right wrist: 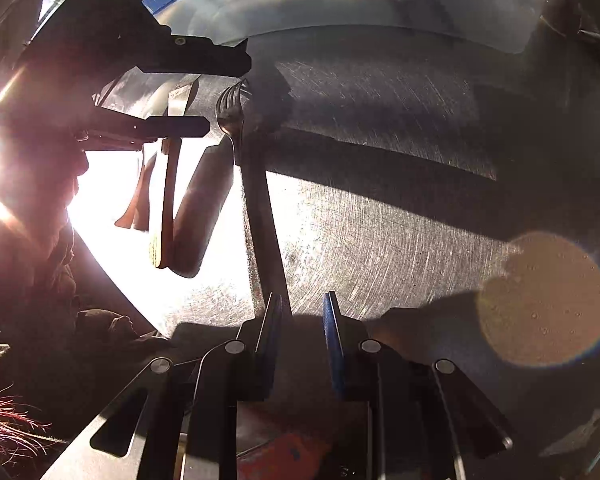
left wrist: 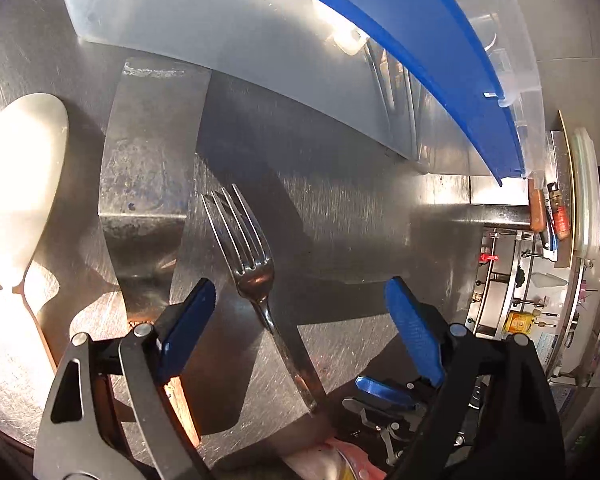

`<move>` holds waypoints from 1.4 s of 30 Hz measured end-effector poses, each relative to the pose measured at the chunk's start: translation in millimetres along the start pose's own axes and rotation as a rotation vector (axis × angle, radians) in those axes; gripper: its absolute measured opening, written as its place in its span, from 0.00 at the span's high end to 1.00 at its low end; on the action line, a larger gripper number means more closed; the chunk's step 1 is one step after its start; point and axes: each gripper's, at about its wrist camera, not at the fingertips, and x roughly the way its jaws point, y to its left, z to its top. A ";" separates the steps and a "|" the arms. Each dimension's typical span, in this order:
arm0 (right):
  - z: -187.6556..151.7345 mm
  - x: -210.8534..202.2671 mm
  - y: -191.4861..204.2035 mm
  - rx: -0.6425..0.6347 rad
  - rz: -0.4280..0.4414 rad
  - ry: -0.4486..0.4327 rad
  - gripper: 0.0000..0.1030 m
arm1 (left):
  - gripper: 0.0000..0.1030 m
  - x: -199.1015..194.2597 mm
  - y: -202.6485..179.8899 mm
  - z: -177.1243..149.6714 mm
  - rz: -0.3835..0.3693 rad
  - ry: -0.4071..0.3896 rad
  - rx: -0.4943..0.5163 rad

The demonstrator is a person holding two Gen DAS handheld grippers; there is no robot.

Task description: Organize utensils

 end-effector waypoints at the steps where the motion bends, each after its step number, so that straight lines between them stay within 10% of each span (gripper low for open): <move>1: 0.2 2.3 1.5 -0.002 -0.003 0.005 0.77 | 0.20 2.8 -1.6 -0.8 -0.008 -0.001 -0.008; 8: -1.4 15.0 12.5 -0.008 -0.015 0.023 0.77 | 0.32 10.6 -5.6 0.7 0.004 -0.059 -0.020; 15: -4.0 26.4 17.3 0.018 -0.011 0.008 0.77 | 0.83 18.8 -3.9 0.4 0.032 -0.061 -0.054; 19: -5.9 23.0 15.0 0.021 -0.020 -0.030 0.77 | 0.87 20.4 -5.3 -2.9 0.029 -0.056 -0.057; 22: -2.8 17.9 17.8 0.004 -0.030 -0.065 0.51 | 0.91 23.5 -10.0 -5.2 0.030 -0.060 -0.059; 38: 32.1 49.8 70.5 -0.127 -0.061 -0.103 0.52 | 1.00 27.0 -22.4 -16.1 -0.012 -0.057 -0.042; 42: 39.1 51.4 70.9 -0.136 -0.136 -0.104 0.68 | 1.00 28.6 -14.2 -14.3 -0.005 -0.034 -0.080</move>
